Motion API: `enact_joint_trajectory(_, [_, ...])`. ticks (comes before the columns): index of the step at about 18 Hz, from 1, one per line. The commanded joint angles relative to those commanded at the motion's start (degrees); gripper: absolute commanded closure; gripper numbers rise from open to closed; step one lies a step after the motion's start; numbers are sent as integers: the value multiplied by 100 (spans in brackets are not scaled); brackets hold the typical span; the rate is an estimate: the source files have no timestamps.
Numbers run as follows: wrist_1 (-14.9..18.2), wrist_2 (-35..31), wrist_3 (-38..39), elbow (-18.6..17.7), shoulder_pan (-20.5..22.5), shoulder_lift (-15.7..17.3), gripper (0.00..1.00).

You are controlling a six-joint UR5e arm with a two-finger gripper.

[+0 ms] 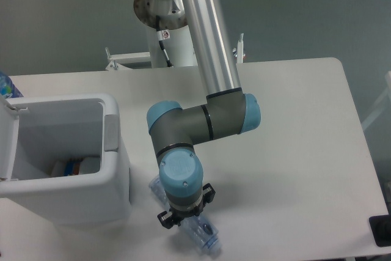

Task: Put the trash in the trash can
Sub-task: 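Lower the gripper and close it around the bottle's middle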

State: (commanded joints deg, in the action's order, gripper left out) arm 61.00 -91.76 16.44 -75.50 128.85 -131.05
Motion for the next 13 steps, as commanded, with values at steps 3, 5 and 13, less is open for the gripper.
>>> enact_joint_trajectory(3, [0,-9,0,0,0,9,34])
enact_joint_trajectory(5, [-9,-17,-9,0,0,0,34])
enact_joint_trajectory(13, [-18,-62,-9,-9,-9,-35,36])
